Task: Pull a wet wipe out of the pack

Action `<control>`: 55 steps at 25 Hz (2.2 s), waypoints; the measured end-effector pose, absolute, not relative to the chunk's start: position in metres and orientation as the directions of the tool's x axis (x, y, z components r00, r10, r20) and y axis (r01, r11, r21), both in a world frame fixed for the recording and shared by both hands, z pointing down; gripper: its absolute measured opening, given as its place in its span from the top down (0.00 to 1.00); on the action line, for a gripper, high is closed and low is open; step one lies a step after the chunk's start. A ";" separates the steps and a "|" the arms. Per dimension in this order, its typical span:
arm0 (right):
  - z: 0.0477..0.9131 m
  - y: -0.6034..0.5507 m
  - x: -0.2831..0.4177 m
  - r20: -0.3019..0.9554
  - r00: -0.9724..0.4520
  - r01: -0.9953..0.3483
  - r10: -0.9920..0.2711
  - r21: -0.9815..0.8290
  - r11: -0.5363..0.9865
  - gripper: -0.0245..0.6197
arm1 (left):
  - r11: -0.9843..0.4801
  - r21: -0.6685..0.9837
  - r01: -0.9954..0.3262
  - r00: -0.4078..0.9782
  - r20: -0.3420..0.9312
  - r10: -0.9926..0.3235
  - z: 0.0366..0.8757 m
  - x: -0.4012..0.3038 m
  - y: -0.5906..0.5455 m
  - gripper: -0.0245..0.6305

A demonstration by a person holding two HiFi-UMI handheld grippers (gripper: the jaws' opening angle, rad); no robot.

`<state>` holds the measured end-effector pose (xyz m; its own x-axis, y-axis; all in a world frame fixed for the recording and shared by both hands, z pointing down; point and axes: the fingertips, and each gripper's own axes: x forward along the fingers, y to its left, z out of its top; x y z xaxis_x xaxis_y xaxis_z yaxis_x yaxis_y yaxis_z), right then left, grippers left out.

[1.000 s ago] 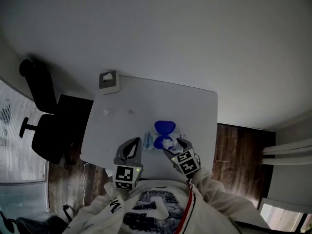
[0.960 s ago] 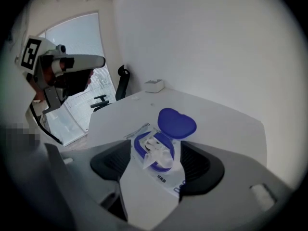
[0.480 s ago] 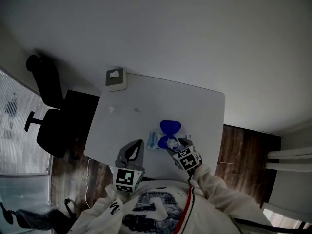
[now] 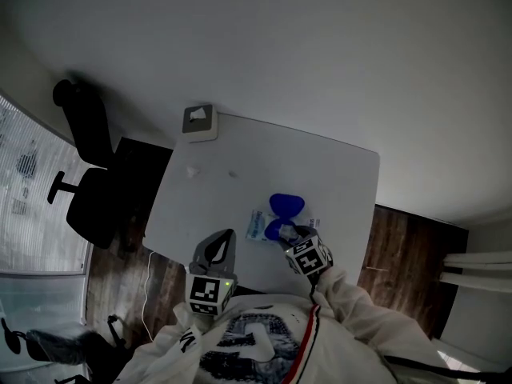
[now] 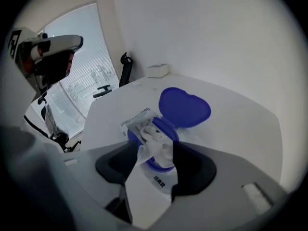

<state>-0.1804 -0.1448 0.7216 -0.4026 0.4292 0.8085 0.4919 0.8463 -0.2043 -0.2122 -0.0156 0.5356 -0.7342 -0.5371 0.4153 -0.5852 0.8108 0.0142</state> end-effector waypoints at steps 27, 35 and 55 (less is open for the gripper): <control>0.725 -0.147 -0.176 0.807 -0.420 0.431 0.414 -0.224 0.874 0.90 | 0.834 -0.005 -0.552 -0.752 0.435 -0.495 0.537 -0.201 -0.010 0.96; 0.731 -0.147 -0.176 0.811 -0.431 0.415 0.396 -0.212 0.885 0.92 | 0.832 0.001 -0.555 -0.747 0.440 -0.499 0.539 -0.199 -0.006 0.96; 0.714 -0.155 -0.175 0.786 -0.500 0.281 0.363 -0.250 0.927 0.94 | 0.824 0.025 -0.566 -0.732 0.444 -0.517 0.547 -0.195 0.005 0.96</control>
<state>-0.1748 -0.1547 0.7139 -0.4997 0.3635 0.7863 0.2806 0.9267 -0.2500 -0.1950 0.0048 0.5474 -0.7321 -0.5170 0.4436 -0.5664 0.8238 0.0253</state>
